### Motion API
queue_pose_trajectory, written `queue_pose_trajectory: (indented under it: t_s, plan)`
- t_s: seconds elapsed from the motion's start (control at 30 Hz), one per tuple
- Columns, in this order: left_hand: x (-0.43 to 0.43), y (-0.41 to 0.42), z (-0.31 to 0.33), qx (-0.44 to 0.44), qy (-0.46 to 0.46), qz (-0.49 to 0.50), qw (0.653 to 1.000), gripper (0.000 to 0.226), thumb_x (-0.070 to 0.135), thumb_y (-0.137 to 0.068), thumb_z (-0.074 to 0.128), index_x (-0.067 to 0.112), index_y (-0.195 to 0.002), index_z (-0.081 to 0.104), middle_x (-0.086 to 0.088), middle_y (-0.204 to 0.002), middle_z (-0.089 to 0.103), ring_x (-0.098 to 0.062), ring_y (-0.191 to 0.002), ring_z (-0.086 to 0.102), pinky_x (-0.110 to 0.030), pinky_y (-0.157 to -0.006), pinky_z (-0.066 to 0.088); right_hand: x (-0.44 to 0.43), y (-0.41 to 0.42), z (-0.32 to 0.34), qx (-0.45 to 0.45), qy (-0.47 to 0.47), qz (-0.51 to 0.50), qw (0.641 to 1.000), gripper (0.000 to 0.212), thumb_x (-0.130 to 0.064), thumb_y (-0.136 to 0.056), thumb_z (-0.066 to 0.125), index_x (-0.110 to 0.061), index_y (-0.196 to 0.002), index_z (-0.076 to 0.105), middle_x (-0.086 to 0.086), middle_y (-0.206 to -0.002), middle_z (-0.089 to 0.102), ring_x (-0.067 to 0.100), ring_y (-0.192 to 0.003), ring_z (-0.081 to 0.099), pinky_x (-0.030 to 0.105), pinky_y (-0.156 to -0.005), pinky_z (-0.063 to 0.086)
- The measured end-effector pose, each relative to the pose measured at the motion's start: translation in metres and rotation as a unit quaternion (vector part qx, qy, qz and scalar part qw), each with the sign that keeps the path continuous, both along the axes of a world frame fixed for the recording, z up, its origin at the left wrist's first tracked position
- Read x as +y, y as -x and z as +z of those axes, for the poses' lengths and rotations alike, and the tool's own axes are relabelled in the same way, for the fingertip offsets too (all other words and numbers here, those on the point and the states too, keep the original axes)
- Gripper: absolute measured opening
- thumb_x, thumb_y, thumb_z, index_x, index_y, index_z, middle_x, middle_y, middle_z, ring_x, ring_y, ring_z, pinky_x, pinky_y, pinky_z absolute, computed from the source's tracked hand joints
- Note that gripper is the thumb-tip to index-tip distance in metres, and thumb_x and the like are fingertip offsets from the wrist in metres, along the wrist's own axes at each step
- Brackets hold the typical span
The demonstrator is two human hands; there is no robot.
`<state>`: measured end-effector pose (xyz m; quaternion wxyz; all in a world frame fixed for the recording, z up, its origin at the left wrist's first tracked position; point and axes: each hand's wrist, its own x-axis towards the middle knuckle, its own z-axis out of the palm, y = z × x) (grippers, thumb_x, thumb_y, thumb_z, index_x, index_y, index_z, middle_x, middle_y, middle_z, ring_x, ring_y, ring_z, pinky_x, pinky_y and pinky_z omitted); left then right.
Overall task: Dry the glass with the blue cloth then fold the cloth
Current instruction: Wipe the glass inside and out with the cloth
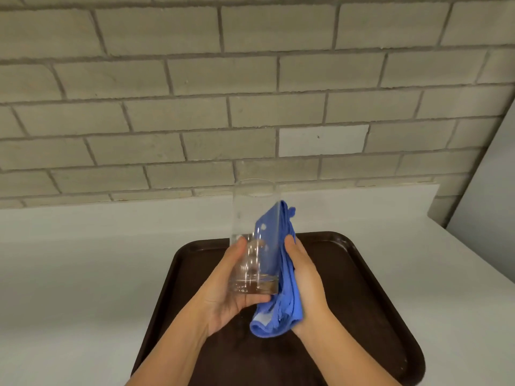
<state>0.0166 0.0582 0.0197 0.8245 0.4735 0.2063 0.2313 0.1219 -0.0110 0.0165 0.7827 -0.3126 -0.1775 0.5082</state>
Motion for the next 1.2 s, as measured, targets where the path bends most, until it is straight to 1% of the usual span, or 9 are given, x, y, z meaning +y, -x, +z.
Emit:
queue_pose_trajectory:
  t_s: [0.13,0.23,0.3,0.43,0.67,0.77,0.93,1.1,1.2]
  plan:
    - [-0.006,-0.012,0.026,0.153,-0.118,0.008,0.981,0.081,0.066,-0.049,0.066,0.019,-0.114,0.059,-0.007,-0.095,0.074,-0.021,-0.076,0.072,-0.031,-0.059,0.058,0.000,0.005,-0.007,0.164,0.008,0.027,0.986,0.044,-0.034,-0.086,0.049,-0.007,-0.120,0.056,0.015,-0.092,0.071,0.028,-0.076,0.070,0.036,-0.063,0.060]
    - [-0.013,-0.020,0.041,0.246,-0.179,0.099,0.947,0.100,0.069,-0.045,0.067,0.014,-0.125,0.042,-0.011,-0.113,0.065,-0.025,-0.087,0.070,-0.038,-0.071,0.060,0.002,0.004,-0.004,0.222,0.031,0.024,0.974,0.049,-0.037,-0.089,0.043,-0.005,-0.125,0.050,0.020,-0.114,0.061,0.032,-0.086,0.062,0.045,-0.082,0.050]
    - [-0.018,-0.021,0.041,0.267,-0.215,0.181,0.922,0.091,0.061,-0.052,0.071,0.014,-0.121,0.038,-0.007,-0.107,0.063,-0.020,-0.088,0.066,-0.034,-0.074,0.057,0.003,0.003,-0.001,0.227,0.041,0.025,0.973,0.055,-0.041,-0.089,0.040,-0.002,-0.128,0.046,0.023,-0.126,0.050,0.035,-0.097,0.054,0.047,-0.092,0.041]
    - [-0.035,-0.019,0.035,0.264,-0.301,0.266,0.877,0.073,0.050,-0.055,0.077,0.020,-0.109,0.037,0.006,-0.098,0.052,-0.005,-0.082,0.058,-0.008,-0.057,0.048,0.004,0.004,0.007,0.202,0.020,0.020,0.979,0.050,-0.042,-0.087,0.043,-0.007,-0.122,0.054,0.019,-0.106,0.062,0.034,-0.092,0.061,0.044,-0.082,0.050]
    - [-0.033,-0.006,0.042,0.223,-0.291,0.279,0.887,0.058,0.047,-0.055,0.080,0.025,-0.099,0.049,0.010,-0.093,0.063,-0.003,-0.080,0.062,-0.005,-0.054,0.048,-0.004,0.016,0.022,-0.021,0.041,-0.074,0.996,0.038,-0.041,-0.088,0.043,-0.020,-0.117,0.057,0.015,-0.119,0.062,0.031,-0.107,0.061,0.054,-0.098,0.044]
    - [-0.030,0.000,0.045,0.180,-0.235,0.235,0.926,0.070,0.051,-0.047,0.082,0.019,-0.105,0.059,-0.002,-0.096,0.072,-0.017,-0.085,0.070,-0.032,-0.076,0.057,-0.009,0.020,0.033,-0.180,0.018,-0.104,0.978,0.034,-0.040,-0.088,0.041,-0.035,-0.120,0.052,0.008,-0.115,0.063,0.026,-0.103,0.062,0.051,-0.094,0.048]
    - [-0.028,0.009,0.049,0.040,-0.106,0.109,0.988,0.042,0.050,-0.057,0.070,0.023,-0.089,0.075,0.002,-0.080,0.076,-0.011,-0.076,0.072,-0.022,-0.059,0.055,-0.023,0.032,0.036,-0.417,-0.060,-0.117,0.899,0.034,-0.045,-0.083,0.038,-0.068,-0.108,0.035,-0.031,-0.140,0.029,-0.016,-0.126,0.030,0.003,-0.100,0.029]
    - [-0.027,0.012,0.040,-0.055,-0.006,0.095,0.994,0.034,0.041,-0.063,0.070,0.020,-0.089,0.076,-0.005,-0.082,0.077,-0.017,-0.079,0.073,-0.031,-0.061,0.058,-0.010,0.022,0.045,-0.634,-0.086,-0.143,0.755,0.039,-0.045,-0.087,0.034,-0.054,-0.124,0.024,-0.033,-0.145,0.005,-0.004,-0.139,-0.004,0.007,-0.110,0.001]
    - [-0.025,0.013,0.041,-0.082,0.013,0.085,0.993,0.037,0.041,-0.066,0.069,0.015,-0.091,0.075,-0.010,-0.088,0.076,-0.022,-0.082,0.072,-0.039,-0.066,0.059,0.008,0.010,0.064,-0.650,-0.072,-0.118,0.747,0.043,-0.042,-0.090,0.037,-0.042,-0.131,0.027,-0.037,-0.140,-0.002,-0.006,-0.137,-0.012,-0.001,-0.102,-0.006]
